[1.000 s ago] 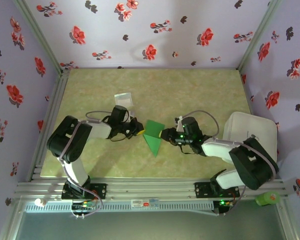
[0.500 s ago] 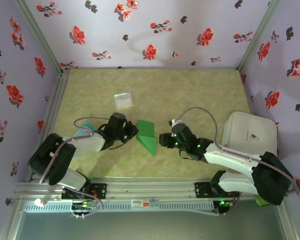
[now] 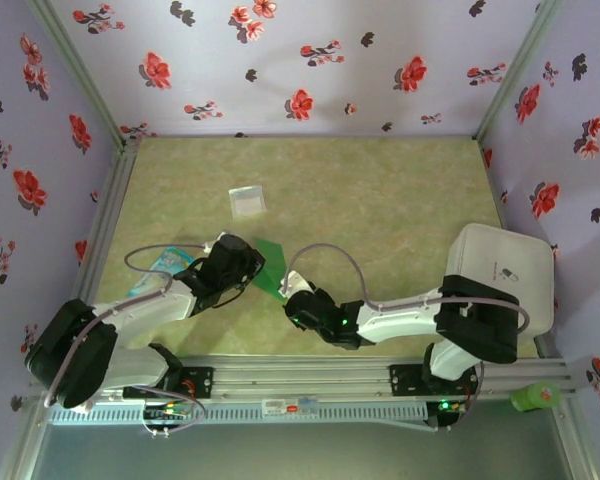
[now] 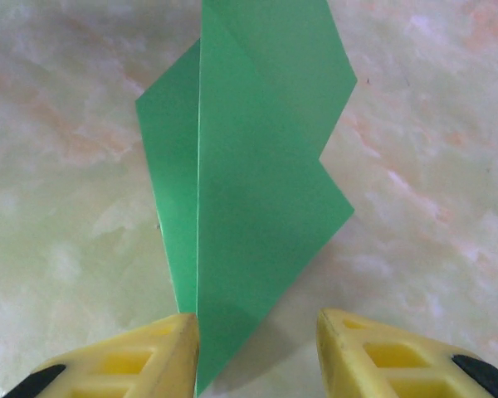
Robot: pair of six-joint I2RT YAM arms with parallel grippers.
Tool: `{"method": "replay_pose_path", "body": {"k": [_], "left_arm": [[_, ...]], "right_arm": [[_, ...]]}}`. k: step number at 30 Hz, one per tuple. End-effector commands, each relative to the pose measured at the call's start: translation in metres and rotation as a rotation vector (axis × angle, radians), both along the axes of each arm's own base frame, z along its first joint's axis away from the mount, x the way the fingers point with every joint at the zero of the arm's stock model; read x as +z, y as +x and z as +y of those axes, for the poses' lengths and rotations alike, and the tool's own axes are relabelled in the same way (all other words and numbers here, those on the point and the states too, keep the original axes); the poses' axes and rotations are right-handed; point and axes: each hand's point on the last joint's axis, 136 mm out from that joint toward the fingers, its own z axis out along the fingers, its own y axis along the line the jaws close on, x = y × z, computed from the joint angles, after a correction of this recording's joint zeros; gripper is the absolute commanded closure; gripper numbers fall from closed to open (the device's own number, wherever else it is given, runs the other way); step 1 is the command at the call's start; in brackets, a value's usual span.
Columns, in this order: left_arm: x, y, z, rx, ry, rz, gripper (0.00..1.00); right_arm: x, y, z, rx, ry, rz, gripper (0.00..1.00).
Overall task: Fold a paper plane with a square sheet of paper (pick it up from the middle)
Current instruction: Fourth fold the wing at the center of the table.
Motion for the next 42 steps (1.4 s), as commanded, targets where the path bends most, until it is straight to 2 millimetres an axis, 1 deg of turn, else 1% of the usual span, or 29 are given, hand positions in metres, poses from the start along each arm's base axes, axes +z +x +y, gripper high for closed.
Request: {"method": "replay_pose_path", "body": {"k": [1, 6, 10, 13, 16, 19, 24, 30, 31, 33, 35, 36, 37, 40, 42], "left_arm": [[-0.007, -0.004, 0.010, 0.035, 0.038, 0.016, 1.00], [-0.007, -0.004, 0.010, 0.032, 0.042, 0.015, 1.00], [-0.007, -0.005, 0.010, 0.031, 0.042, 0.017, 1.00], [-0.009, -0.005, 0.011, 0.033, 0.043, 0.021, 1.00], [-0.010, -0.005, 0.009, 0.029, 0.041, 0.024, 1.00], [-0.010, -0.004, 0.009, 0.029, 0.039, 0.024, 1.00], [-0.008, -0.003, 0.007, 0.024, 0.037, 0.021, 1.00], [-0.007, -0.003, 0.007, 0.017, 0.043, 0.018, 1.00], [-0.007, -0.002, 0.007, 0.014, 0.046, 0.015, 0.96], [-0.006, -0.002, 0.009, 0.006, 0.058, 0.012, 0.79], [-0.006, -0.001, 0.012, -0.001, 0.068, 0.007, 0.71], [-0.006, 0.000, 0.013, -0.006, 0.071, 0.011, 0.64], [-0.006, 0.001, 0.014, -0.010, 0.071, 0.014, 0.59], [-0.003, 0.007, 0.014, -0.045, 0.055, 0.014, 0.50], [0.001, 0.011, 0.011, -0.079, 0.061, 0.006, 0.41]], "right_arm": [[0.019, 0.009, 0.021, 0.017, 0.055, -0.074, 0.58], [0.005, 0.011, 0.025, 0.005, 0.034, -0.063, 0.58], [0.001, 0.021, 0.021, -0.073, 0.026, -0.092, 0.58], [-0.004, 0.024, 0.022, -0.082, 0.024, -0.109, 0.59], [-0.005, 0.026, 0.025, -0.089, 0.052, -0.115, 0.60], [-0.011, 0.027, 0.024, -0.093, 0.039, -0.115, 0.62], [-0.014, 0.026, 0.024, -0.088, 0.035, -0.105, 0.72], [-0.015, 0.026, 0.023, -0.086, 0.046, -0.093, 0.81], [-0.016, 0.026, 0.022, -0.085, 0.045, -0.090, 0.82], [-0.017, 0.027, 0.019, -0.083, 0.045, -0.083, 0.85], [-0.018, 0.027, 0.017, -0.074, 0.049, -0.076, 0.87], [-0.018, 0.027, 0.016, -0.068, 0.052, -0.071, 0.87], [-0.018, 0.028, 0.015, -0.064, 0.055, -0.069, 0.87], [-0.020, 0.029, 0.015, -0.048, 0.063, -0.051, 0.87], [-0.021, 0.030, 0.013, -0.041, 0.059, -0.048, 0.87]]}}
